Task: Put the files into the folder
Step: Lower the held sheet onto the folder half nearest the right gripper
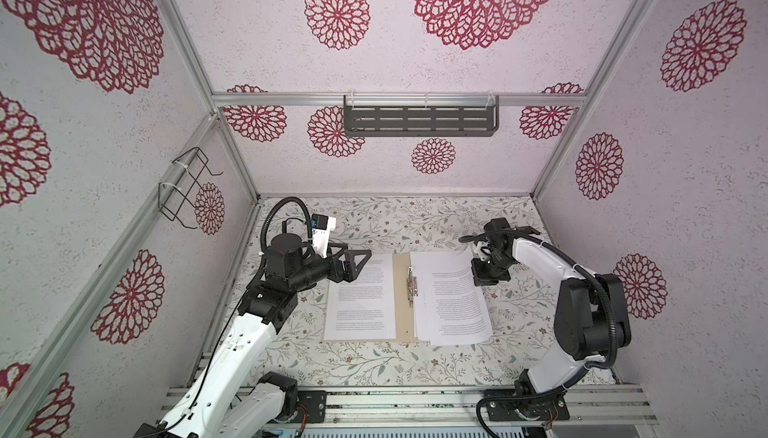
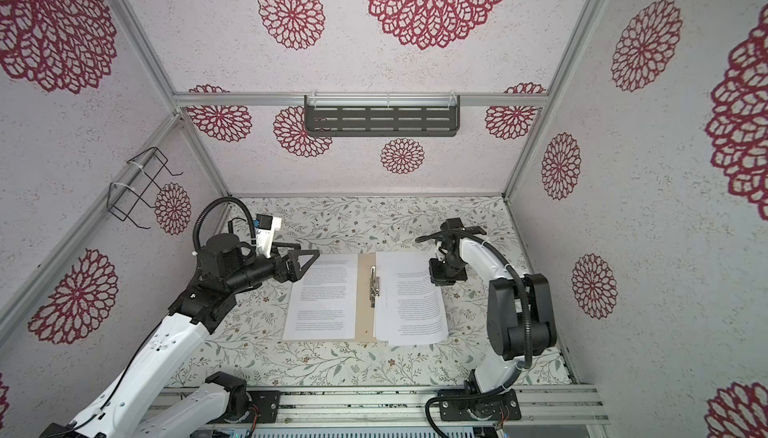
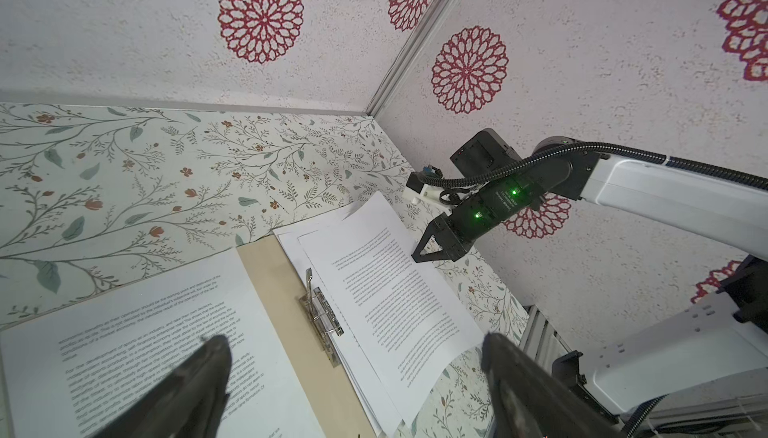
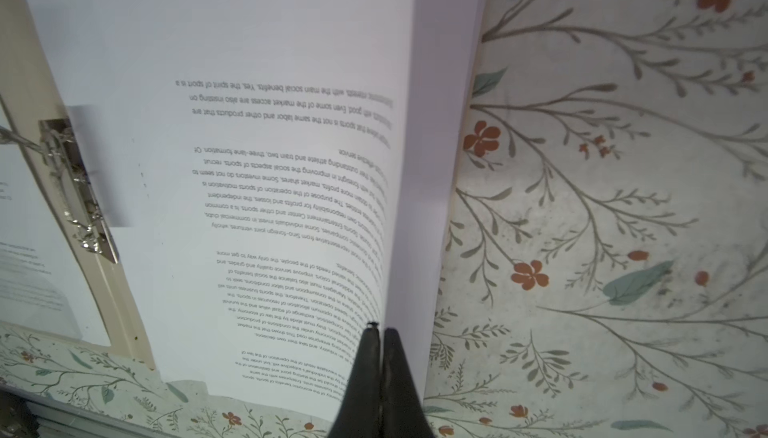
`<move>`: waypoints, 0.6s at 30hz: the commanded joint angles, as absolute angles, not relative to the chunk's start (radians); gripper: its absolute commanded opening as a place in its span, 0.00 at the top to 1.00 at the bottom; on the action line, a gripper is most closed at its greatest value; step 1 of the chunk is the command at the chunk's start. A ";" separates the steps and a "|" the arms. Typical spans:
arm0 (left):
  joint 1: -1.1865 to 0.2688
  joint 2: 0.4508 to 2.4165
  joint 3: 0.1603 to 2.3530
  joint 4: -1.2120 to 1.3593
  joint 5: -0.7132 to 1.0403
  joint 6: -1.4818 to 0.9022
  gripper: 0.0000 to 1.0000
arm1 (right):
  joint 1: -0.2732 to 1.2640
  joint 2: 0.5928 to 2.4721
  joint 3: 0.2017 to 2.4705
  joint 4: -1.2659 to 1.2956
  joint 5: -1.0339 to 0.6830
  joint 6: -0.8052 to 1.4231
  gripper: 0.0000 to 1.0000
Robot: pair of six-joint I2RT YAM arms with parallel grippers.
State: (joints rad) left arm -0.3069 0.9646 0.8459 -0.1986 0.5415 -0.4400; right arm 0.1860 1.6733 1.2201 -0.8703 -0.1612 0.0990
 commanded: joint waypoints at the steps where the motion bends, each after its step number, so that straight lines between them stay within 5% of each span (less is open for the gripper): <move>1: -0.319 0.971 0.839 -0.193 0.547 -0.418 0.03 | 0.186 1.641 1.210 -0.825 -0.143 0.114 1.00; 18: -0.322 0.994 0.838 -0.188 0.555 -0.430 0.03 | 0.205 1.636 1.149 -0.736 -0.247 0.163 1.00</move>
State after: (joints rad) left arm -0.3145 0.9897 0.8459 -0.1993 0.5423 -0.4412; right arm 0.1959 1.6669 1.1519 -0.7368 -0.2321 0.1371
